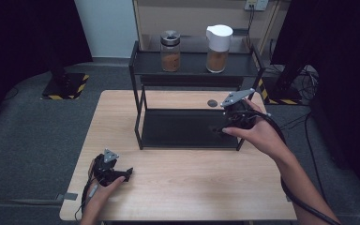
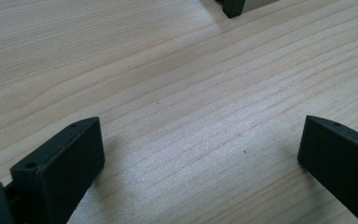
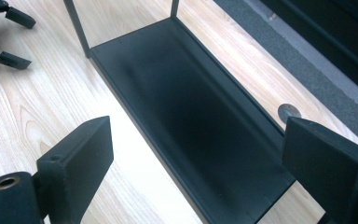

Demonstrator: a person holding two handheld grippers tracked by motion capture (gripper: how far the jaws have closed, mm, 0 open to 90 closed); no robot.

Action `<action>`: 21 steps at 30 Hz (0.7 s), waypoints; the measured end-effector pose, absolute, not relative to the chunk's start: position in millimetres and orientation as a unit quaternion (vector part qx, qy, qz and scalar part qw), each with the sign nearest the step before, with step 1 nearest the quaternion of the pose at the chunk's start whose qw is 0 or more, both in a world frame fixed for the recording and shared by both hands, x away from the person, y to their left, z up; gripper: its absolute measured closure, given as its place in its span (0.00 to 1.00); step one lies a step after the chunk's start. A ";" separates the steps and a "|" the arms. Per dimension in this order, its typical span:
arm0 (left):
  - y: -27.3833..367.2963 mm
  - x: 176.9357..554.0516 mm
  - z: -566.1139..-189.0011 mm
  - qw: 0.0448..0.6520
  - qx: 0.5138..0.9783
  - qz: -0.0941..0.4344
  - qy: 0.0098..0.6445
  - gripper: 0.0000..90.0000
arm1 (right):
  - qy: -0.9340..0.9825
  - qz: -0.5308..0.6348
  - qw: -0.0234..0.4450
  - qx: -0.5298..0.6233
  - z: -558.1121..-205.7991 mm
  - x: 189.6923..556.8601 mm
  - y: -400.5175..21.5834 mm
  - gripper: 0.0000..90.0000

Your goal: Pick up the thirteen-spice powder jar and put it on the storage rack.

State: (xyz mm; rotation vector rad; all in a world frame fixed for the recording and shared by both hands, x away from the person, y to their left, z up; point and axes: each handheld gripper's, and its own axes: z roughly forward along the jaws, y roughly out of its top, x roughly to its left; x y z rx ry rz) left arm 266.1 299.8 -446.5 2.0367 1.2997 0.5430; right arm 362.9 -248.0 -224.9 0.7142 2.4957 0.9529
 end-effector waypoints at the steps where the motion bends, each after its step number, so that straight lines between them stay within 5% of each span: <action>1: 299.9 266.2 -446.5 0.326 0.777 0.207 0.496 0.00 | 0.887 0.339 0.186 0.254 -226.7 362.6 -248.3 0.11; 21: 299.8 266.2 -446.5 0.326 0.777 0.207 0.496 0.00 | 0.894 0.328 0.165 0.257 -257.8 358.6 -252.4 0.11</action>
